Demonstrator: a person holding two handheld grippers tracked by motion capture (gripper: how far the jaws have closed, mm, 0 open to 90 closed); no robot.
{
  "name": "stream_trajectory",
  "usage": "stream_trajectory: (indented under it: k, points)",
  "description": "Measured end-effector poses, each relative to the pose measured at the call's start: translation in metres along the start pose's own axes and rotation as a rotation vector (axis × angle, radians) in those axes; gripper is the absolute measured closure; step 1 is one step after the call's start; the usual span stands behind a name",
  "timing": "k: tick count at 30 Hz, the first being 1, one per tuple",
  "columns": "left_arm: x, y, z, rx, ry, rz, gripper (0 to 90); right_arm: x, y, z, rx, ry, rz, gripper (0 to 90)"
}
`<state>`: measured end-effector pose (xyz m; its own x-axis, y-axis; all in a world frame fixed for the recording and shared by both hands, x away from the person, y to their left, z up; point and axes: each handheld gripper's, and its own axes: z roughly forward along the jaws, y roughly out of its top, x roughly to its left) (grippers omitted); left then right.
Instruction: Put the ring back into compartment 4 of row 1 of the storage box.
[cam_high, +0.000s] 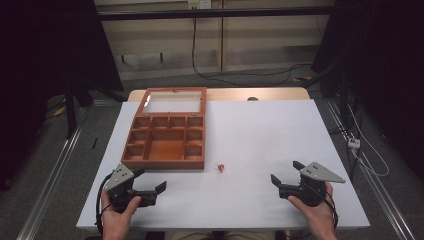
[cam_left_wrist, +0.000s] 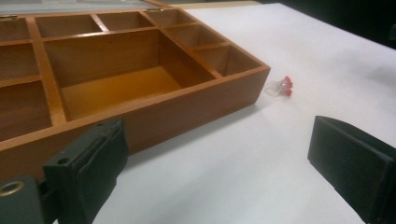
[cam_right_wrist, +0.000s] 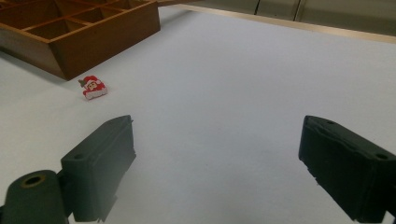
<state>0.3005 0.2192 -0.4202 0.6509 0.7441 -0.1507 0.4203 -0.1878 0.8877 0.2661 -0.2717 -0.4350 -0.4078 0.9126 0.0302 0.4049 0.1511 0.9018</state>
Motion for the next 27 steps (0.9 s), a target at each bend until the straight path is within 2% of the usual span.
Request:
stream_trajectory:
  k: [7,9,10,15,22,27]
  points:
    - [0.002,0.001,0.003,0.006,0.000,-0.005,4.8,-0.001,-0.001,0.001,0.010,0.013,0.013,10.3]
    - [0.002,0.001,0.003,0.002,-0.015,-0.004,4.2,-0.001,-0.001,0.002,0.022,0.017,0.025,10.2]
    - [0.002,0.001,0.003,-0.004,-0.025,-0.002,3.9,0.000,-0.001,0.003,0.025,0.019,0.024,10.0]
    - [0.002,0.001,0.002,-0.012,-0.022,0.009,3.6,0.005,-0.001,0.005,0.046,0.038,0.008,9.1]
    - [0.004,0.001,0.002,-0.005,-0.013,0.006,3.6,0.010,0.000,0.005,0.033,0.047,-0.010,9.2]
    - [0.007,0.002,0.001,-0.007,-0.011,0.014,3.6,0.012,0.000,0.007,0.029,0.059,0.009,8.6]
